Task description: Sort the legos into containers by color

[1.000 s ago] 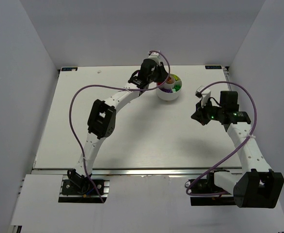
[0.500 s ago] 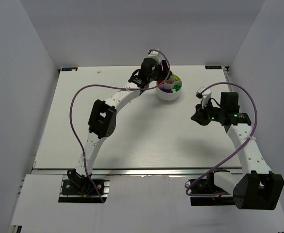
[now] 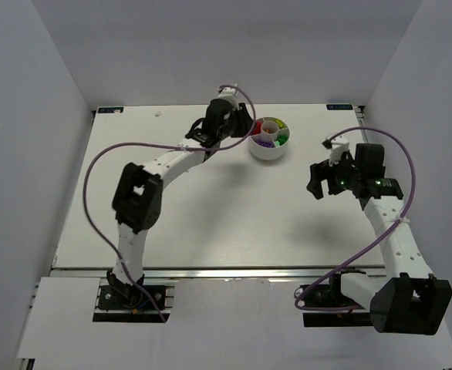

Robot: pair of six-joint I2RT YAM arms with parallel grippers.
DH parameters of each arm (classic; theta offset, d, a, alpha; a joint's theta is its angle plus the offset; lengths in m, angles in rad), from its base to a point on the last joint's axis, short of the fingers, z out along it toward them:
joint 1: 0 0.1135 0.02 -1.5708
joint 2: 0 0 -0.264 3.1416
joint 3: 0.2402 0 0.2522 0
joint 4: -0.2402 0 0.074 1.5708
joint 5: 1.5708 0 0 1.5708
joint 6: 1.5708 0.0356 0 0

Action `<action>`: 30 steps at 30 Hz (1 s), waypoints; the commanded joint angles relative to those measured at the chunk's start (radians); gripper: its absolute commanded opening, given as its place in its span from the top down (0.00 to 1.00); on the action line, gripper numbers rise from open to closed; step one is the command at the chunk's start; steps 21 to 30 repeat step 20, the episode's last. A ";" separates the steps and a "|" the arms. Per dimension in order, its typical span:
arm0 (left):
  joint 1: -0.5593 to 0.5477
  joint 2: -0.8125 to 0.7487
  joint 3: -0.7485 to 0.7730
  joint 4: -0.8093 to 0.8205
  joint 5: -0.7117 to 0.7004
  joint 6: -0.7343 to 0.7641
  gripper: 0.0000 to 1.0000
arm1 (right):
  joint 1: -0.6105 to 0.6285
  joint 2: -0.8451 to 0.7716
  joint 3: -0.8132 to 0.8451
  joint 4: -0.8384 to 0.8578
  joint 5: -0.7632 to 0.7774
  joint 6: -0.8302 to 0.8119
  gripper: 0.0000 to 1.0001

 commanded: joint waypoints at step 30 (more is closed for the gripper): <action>0.019 -1.001 -0.892 -0.016 -0.108 0.048 0.02 | -0.063 -0.127 0.096 0.074 0.227 0.255 0.10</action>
